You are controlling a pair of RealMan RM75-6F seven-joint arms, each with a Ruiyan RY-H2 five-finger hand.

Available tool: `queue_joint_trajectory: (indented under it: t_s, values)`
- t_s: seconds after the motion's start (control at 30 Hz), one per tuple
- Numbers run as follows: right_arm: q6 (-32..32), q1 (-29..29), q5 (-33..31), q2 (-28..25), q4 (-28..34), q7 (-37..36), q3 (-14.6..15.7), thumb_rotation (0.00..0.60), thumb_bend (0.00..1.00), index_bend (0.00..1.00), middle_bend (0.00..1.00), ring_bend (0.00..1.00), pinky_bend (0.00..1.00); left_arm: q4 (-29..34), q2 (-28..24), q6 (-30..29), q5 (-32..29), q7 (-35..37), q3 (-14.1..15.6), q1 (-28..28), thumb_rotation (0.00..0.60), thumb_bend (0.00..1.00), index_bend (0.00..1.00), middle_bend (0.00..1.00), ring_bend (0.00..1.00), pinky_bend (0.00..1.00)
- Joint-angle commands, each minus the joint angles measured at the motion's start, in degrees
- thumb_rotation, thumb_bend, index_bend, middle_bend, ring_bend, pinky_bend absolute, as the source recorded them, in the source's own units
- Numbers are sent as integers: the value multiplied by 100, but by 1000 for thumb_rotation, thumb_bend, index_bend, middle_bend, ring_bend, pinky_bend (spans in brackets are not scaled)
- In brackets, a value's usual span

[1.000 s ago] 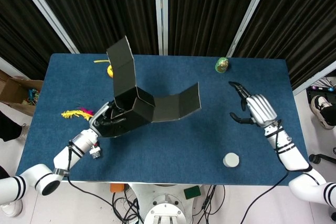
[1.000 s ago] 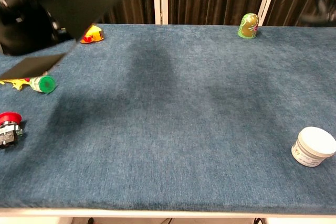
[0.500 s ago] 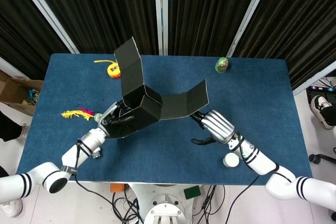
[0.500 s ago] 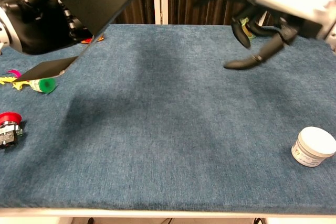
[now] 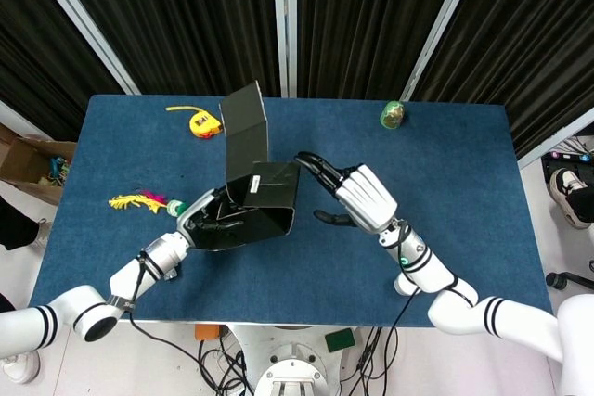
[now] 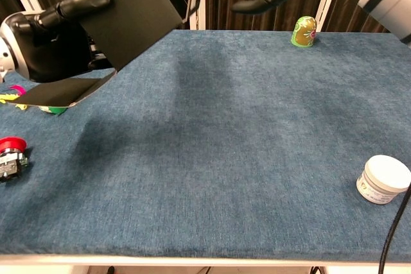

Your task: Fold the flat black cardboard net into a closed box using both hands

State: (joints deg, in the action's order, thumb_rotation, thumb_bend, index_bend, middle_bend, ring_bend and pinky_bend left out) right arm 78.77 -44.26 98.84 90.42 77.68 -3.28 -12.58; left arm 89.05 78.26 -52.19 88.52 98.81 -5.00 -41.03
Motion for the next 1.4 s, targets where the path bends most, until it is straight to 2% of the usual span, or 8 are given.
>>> queue_joint_trajectory:
  t_s: [0.03,0.17,0.43,0.6,0.73,0.87,1.13,1.4]
  values:
    - [51,-74,67,75,-83,104,-43,600,64,0,198,711,1000,-66,18,49,34,-162,48,-60,584,31,292,301,484,807]
    - [32,-213,216,190,-212,339,-17,600,64,20,218,718,1000,-151,62,120,28,-531,85,-128,583,31,292,301,484,807]
    - [356,-449,706,732,-1000,908,101,600,53,170,275,756,1000,-241,204,201,-93,-1192,122,-183,582,31,292,301,484,807]
    - [531,-541,742,1033,-1347,949,86,600,35,176,266,758,1000,-260,286,203,-134,-1476,157,-178,581,31,292,300,484,807]
    - [490,-592,743,1104,-1444,947,159,600,36,264,348,774,1000,-325,325,178,-132,-1714,180,-172,581,31,292,299,484,807]
    - [273,-626,745,1008,-1416,970,320,600,33,410,407,781,1000,-430,384,176,-164,-1998,197,-166,582,31,292,297,483,807]
    - [-78,-705,869,952,-1597,1175,664,600,39,543,435,789,1000,-829,794,202,-268,-2938,227,-171,582,31,294,294,484,807]
    - [-334,-730,983,1192,-2168,1276,1035,600,110,590,457,794,1000,-1325,1365,270,-377,-4006,276,-179,579,31,295,291,484,807]
